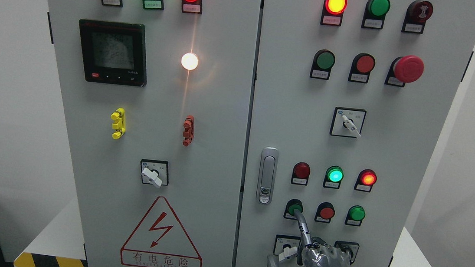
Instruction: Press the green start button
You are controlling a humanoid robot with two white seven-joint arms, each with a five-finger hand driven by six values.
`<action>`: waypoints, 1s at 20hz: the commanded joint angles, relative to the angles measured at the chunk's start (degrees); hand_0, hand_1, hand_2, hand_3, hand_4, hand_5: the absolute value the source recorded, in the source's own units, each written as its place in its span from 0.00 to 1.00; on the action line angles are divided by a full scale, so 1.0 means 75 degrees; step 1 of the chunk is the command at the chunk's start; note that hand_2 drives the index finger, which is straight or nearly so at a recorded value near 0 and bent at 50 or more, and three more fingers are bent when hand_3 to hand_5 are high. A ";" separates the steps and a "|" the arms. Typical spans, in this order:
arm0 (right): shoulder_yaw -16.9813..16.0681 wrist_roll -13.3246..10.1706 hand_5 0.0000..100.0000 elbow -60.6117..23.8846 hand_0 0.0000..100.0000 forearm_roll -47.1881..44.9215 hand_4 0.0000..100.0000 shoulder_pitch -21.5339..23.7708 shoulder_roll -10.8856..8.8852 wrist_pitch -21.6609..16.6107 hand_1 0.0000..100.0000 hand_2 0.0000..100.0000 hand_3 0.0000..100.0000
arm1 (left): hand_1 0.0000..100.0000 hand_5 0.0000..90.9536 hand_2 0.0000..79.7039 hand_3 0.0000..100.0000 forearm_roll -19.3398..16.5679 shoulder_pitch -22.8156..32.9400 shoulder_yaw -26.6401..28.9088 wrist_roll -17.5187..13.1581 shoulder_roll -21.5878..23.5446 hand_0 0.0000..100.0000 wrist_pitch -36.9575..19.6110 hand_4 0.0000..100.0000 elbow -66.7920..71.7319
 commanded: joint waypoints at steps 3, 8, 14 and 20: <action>0.0007 0.0019 0.99 0.0576 0.39 0.0000 0.83 -0.0189 0.0005 0.0013 0.33 0.00 0.87 | 0.56 0.00 0.00 0.00 0.0000 -0.0176 0.0000 -0.0006 -0.0001 0.12 0.0004 0.00 -0.0211; 0.0007 0.0031 0.99 0.0541 0.39 0.0000 0.83 -0.0201 0.0005 0.0048 0.33 0.00 0.87 | 0.56 0.00 0.00 0.00 0.0000 -0.0176 0.0000 -0.0006 -0.0001 0.12 0.0004 0.00 -0.0211; 0.0030 0.0031 0.99 0.0377 0.40 -0.0117 0.82 -0.0189 0.0016 -0.0010 0.34 0.00 0.88 | 0.56 0.00 0.00 0.00 0.0000 -0.0176 0.0000 -0.0006 -0.0001 0.12 0.0004 0.00 -0.0211; 0.0018 -0.0004 0.95 0.0026 0.48 -0.0339 0.81 -0.0107 0.0040 -0.0162 0.37 0.00 0.87 | 0.56 0.00 0.00 0.00 0.0000 -0.0176 0.0000 -0.0006 -0.0001 0.12 0.0004 0.00 -0.0211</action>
